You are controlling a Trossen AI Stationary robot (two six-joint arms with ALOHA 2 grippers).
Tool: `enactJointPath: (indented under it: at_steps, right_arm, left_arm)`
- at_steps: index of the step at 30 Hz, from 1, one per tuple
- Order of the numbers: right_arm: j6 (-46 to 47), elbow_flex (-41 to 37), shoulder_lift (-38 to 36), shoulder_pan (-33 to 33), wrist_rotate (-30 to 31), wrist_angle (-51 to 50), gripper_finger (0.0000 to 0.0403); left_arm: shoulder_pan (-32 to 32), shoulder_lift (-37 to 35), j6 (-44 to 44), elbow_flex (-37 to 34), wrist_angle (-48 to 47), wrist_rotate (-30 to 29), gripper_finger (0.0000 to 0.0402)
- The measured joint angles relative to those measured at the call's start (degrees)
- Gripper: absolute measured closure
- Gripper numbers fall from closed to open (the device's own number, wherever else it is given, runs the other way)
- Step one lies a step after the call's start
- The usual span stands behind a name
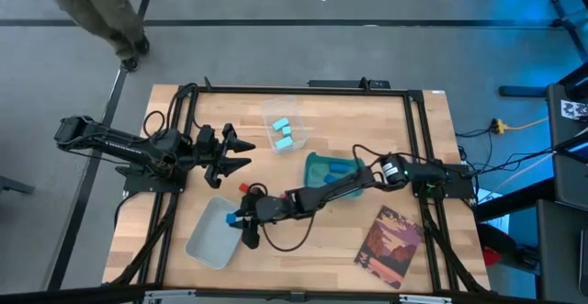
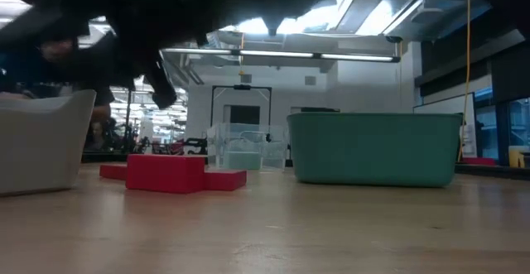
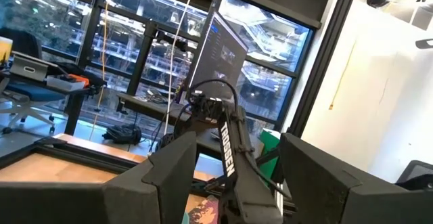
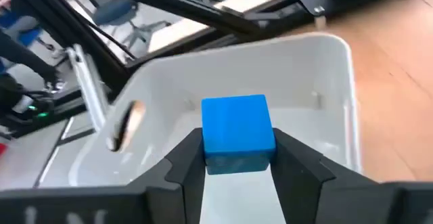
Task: Sort & place blocks by color
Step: Put the blue block into the gray bin, then put the red block into the gray bin
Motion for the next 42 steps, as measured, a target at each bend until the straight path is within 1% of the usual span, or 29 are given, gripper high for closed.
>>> enactJointPath:
  at_steps: [11,16,22,24,28,31,36,42]
  right_arm:
    - [-3.8,0.2,1.1,0.0,0.3,-1.2,0.0267]
    - [-8.2,0.3,1.1,0.0,0.1,-1.9,0.0267]
    - [-12.6,0.2,1.2,0.0,-1.7,-2.0,0.0265]
    - [-13.7,0.1,1.4,0.0,-1.9,-2.3,0.0242]
    - [-14.0,-0.2,1.7,-0.2,-2.1,-2.9,0.0173]
    - [-13.4,-0.1,1.6,-0.4,-2.1,-2.2,0.0146]
    - [-13.4,-0.1,1.6,-0.4,-2.0,-1.5,0.0138]
    - [-13.2,-0.1,0.7,-0.4,-2.1,0.6,0.0148]
  left_arm:
    - [0.0,0.0,0.4,0.0,0.0,0.0,0.0195]
    - [0.0,0.0,0.4,0.0,0.0,0.0,0.0195]
    - [0.0,0.0,0.4,0.0,0.0,0.0,0.0195]
    - [0.0,0.0,0.4,0.0,0.0,0.0,0.0195]
    - [0.0,0.0,0.4,0.0,0.0,0.0,0.0195]
    - [0.0,0.0,0.4,0.0,0.0,0.0,0.0195]
    - [0.0,0.0,0.4,0.0,0.0,0.0,0.0195]
    - [0.0,0.0,0.4,0.0,0.0,0.0,0.0195]
